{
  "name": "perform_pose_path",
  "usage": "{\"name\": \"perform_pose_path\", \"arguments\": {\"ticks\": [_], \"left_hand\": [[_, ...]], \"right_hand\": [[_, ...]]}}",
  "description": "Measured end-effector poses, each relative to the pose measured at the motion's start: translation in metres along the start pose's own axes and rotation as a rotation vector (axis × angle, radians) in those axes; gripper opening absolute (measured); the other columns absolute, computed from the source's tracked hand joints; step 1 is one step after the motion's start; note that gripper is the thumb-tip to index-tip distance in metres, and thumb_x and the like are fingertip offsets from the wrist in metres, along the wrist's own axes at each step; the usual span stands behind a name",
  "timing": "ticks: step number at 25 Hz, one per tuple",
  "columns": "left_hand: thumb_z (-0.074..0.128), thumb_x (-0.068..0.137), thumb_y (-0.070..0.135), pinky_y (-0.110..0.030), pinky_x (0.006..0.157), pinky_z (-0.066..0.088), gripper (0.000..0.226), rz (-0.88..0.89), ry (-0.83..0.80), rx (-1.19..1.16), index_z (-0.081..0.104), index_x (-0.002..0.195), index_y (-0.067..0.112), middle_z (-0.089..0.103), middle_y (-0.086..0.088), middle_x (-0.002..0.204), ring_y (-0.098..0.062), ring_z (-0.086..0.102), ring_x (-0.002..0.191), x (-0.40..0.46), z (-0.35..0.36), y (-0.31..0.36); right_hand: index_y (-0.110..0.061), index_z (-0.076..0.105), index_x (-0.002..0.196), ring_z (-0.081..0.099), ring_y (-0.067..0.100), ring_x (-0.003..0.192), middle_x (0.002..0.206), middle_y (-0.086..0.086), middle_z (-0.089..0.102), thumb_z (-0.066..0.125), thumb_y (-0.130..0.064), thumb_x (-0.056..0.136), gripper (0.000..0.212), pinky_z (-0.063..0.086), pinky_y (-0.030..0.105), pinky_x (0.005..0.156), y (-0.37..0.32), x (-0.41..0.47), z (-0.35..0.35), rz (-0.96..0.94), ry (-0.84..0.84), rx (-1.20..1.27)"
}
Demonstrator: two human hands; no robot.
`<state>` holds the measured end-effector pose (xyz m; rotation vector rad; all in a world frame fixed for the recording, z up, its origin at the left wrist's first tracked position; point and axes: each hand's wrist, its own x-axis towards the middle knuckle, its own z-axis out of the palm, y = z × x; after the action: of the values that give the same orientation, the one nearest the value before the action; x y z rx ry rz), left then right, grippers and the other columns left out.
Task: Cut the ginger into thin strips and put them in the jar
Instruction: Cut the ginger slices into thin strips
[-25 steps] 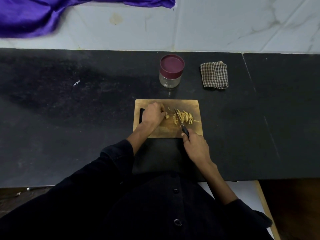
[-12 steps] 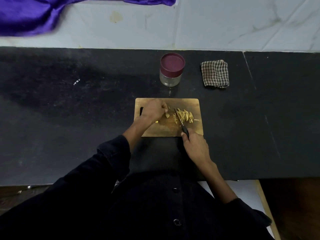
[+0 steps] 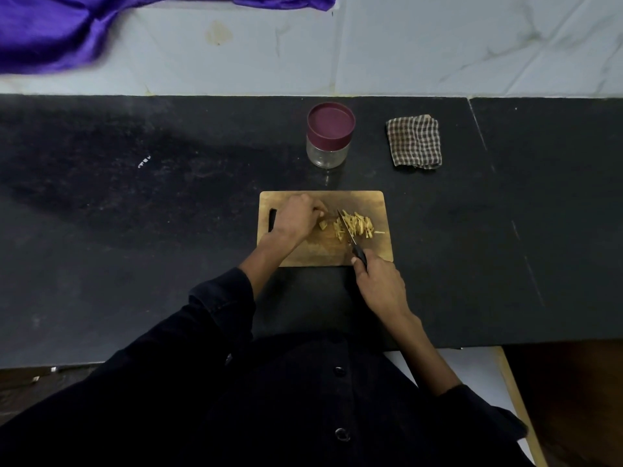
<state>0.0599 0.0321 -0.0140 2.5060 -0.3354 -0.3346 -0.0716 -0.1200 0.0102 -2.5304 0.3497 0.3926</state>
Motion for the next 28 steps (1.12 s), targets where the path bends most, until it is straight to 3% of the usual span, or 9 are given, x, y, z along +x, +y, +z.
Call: {"name": "perform_pose_path", "arguments": {"ticks": [4, 9, 15, 17, 22, 28], "left_hand": [[0.059, 0.093, 0.013, -0.029, 0.084, 0.054, 0.018, -0.043, 0.079, -0.055, 0.073, 0.104, 0.016, 0.071, 0.003, 0.106, -0.010, 0.065, 0.092, -0.013, 0.005, -0.005], [0.061, 0.092, 0.018, -0.035, 0.081, 0.055, 0.016, -0.079, 0.117, -0.060, 0.074, 0.102, 0.020, 0.072, 0.001, 0.100, -0.015, 0.066, 0.091, -0.025, 0.022, -0.006], [0.059, 0.094, 0.021, -0.038, 0.079, 0.056, 0.017, -0.119, 0.156, 0.000, 0.072, 0.104, 0.018, 0.071, -0.002, 0.102, -0.017, 0.066, 0.089, -0.031, 0.028, 0.001], [0.058, 0.094, 0.021, -0.038, 0.081, 0.055, 0.018, -0.127, 0.147, 0.020, 0.072, 0.105, 0.017, 0.070, -0.002, 0.103, -0.018, 0.065, 0.091, -0.030, 0.027, 0.002], [0.058, 0.094, 0.018, -0.038, 0.082, 0.055, 0.017, -0.108, 0.144, 0.032, 0.072, 0.104, 0.016, 0.069, -0.003, 0.105, -0.019, 0.065, 0.094, -0.030, 0.025, 0.004], [0.059, 0.093, 0.019, -0.039, 0.079, 0.055, 0.015, -0.121, 0.132, 0.032, 0.073, 0.099, 0.016, 0.070, -0.002, 0.099, -0.018, 0.065, 0.088, -0.029, 0.025, 0.002]], "right_hand": [[-0.011, 0.055, 0.120, 0.065, 0.030, 0.093, 0.099, 0.010, 0.066, 0.041, -0.030, 0.105, 0.028, 0.049, 0.039, 0.074, -0.001, 0.001, 0.001, -0.024, -0.014, 0.034], [-0.010, 0.053, 0.117, 0.061, 0.025, 0.088, 0.092, 0.005, 0.060, 0.041, -0.028, 0.105, 0.025, 0.043, 0.034, 0.068, -0.011, 0.007, 0.006, -0.068, -0.042, 0.049], [-0.011, 0.052, 0.122, 0.060, 0.018, 0.086, 0.096, 0.004, 0.062, 0.043, -0.027, 0.105, 0.026, 0.047, 0.035, 0.069, -0.018, 0.018, 0.010, -0.068, -0.060, -0.013], [-0.011, 0.052, 0.123, 0.056, 0.016, 0.083, 0.098, 0.005, 0.062, 0.042, -0.027, 0.105, 0.026, 0.042, 0.032, 0.068, -0.019, 0.020, 0.010, -0.066, -0.063, -0.036], [-0.010, 0.052, 0.122, 0.063, 0.026, 0.096, 0.104, 0.010, 0.066, 0.042, -0.028, 0.105, 0.027, 0.039, 0.032, 0.069, -0.021, 0.021, 0.013, -0.066, -0.054, -0.034], [-0.009, 0.051, 0.123, 0.064, 0.026, 0.095, 0.102, 0.010, 0.066, 0.041, -0.028, 0.105, 0.028, 0.042, 0.033, 0.068, -0.023, 0.024, 0.013, -0.077, -0.043, -0.038]]}}
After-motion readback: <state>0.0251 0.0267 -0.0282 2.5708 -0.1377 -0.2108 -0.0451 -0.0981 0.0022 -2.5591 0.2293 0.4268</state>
